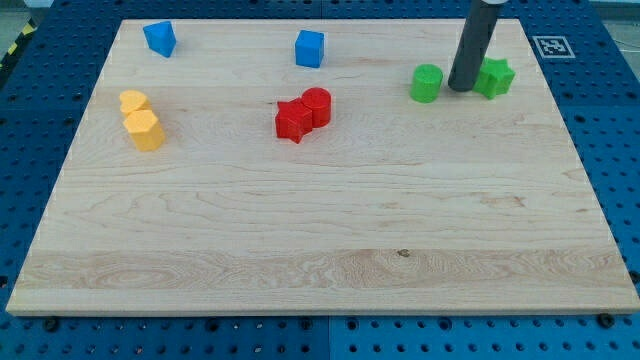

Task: Separate the yellow hexagon from the yellow heart

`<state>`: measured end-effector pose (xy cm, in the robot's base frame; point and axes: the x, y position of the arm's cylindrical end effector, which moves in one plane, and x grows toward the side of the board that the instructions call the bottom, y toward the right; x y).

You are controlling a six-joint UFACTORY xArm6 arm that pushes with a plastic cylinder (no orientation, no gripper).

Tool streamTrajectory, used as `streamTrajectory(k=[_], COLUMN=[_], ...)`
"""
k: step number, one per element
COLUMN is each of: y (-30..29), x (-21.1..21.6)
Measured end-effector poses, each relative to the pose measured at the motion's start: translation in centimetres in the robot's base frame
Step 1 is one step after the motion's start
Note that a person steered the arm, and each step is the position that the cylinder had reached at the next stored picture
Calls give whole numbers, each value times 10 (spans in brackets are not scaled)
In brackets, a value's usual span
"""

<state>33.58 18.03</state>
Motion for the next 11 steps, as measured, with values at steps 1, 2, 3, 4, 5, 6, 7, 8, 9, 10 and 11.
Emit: streamTrajectory(k=[1,2,3,4,5,6,7,8,9,10,11], y=[-6,-6,-23,-98,-199,-289,-382,-438,-454,-463,-422], x=[4,60,122,168,186,186,185,150,119,94,81])
